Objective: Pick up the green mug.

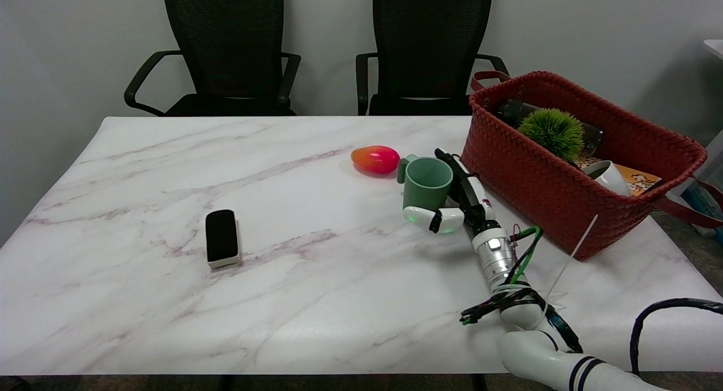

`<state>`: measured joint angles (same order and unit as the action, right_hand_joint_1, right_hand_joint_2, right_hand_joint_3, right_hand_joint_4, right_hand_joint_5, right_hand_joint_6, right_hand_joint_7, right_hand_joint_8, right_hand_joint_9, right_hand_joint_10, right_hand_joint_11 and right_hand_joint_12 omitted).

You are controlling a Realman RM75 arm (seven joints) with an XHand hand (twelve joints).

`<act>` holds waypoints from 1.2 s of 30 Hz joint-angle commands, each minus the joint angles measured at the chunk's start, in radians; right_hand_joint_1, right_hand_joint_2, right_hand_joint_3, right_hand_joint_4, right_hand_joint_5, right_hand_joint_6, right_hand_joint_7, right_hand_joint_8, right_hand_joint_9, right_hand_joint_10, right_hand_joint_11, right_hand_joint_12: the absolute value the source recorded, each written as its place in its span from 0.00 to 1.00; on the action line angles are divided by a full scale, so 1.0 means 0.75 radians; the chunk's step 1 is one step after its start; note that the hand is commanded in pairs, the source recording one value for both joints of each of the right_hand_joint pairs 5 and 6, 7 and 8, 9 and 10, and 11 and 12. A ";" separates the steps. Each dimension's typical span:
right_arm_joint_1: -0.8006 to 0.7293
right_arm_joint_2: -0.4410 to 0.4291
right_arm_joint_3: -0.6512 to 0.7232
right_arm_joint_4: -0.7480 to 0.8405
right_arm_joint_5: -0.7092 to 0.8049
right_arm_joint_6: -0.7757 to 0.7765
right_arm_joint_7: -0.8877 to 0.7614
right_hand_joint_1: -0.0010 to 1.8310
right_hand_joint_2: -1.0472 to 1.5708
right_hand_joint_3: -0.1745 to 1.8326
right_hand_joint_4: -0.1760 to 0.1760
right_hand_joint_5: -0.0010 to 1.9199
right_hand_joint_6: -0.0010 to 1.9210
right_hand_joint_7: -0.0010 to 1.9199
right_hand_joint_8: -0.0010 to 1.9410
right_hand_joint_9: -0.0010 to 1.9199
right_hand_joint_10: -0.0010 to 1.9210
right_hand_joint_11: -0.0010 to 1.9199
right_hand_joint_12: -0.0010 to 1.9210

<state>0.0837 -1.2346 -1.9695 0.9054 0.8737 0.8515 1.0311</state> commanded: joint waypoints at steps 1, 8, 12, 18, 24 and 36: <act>0.015 -0.006 -0.005 -0.005 0.007 -0.017 0.008 0.65 0.43 0.38 0.50 0.15 0.15 0.15 0.15 0.20 0.20 0.20 0.20; 0.015 -0.006 -0.004 -0.005 0.008 -0.015 0.008 0.67 0.49 0.36 0.50 0.26 0.26 0.17 0.16 0.22 0.22 0.21 0.21; 0.015 -0.006 -0.003 -0.005 0.008 -0.015 0.008 0.67 0.51 0.37 0.50 0.30 0.30 0.18 0.18 0.24 0.24 0.22 0.22; 0.015 -0.006 -0.003 -0.006 0.008 -0.014 0.008 0.67 0.52 0.39 0.50 0.33 0.33 0.22 0.21 0.26 0.26 0.23 0.23; 0.016 0.000 0.003 0.032 0.001 -0.009 0.008 0.68 0.53 0.40 0.50 0.34 0.34 0.24 0.24 0.28 0.28 0.23 0.23; 0.014 0.056 0.010 0.219 0.010 -0.012 0.019 0.67 0.57 0.42 0.50 0.36 0.36 0.26 0.26 0.30 0.30 0.28 0.28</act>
<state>0.0950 -1.2281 -1.9689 0.9458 0.8774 0.8420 1.0389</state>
